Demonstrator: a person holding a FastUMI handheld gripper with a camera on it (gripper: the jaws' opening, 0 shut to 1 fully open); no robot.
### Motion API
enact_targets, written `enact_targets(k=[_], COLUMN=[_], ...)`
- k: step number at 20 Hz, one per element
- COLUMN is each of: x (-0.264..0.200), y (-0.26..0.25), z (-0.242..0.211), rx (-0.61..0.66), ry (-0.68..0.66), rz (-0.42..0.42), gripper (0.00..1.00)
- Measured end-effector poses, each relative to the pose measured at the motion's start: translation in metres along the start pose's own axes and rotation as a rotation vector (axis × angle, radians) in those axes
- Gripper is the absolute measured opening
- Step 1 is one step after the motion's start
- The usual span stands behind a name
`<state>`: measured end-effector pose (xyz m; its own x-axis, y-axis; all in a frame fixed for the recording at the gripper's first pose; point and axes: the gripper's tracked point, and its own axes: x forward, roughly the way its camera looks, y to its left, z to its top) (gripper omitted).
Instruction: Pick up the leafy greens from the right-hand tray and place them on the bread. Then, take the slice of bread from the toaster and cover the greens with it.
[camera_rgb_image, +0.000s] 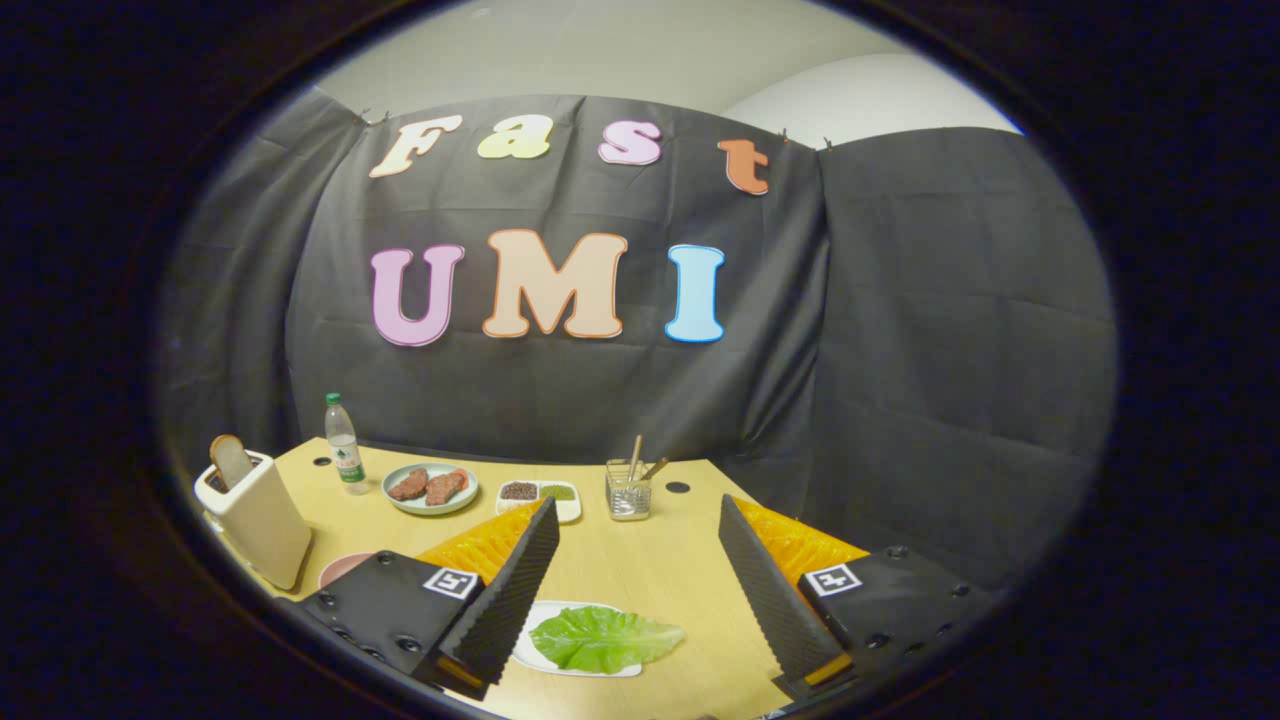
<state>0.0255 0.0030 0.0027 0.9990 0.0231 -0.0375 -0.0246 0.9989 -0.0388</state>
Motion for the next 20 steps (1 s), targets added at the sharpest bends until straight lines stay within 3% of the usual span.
enact_targets(k=[6,11,20], x=[0.018,0.043,0.065], y=[0.015,0.026,-0.003], z=[-0.016,-0.057,-0.179], rx=[-0.080,-0.129,-0.154], ry=[0.047,0.155,0.530], rz=[0.070,0.143,0.230], gripper=[1.00,1.00,1.00])
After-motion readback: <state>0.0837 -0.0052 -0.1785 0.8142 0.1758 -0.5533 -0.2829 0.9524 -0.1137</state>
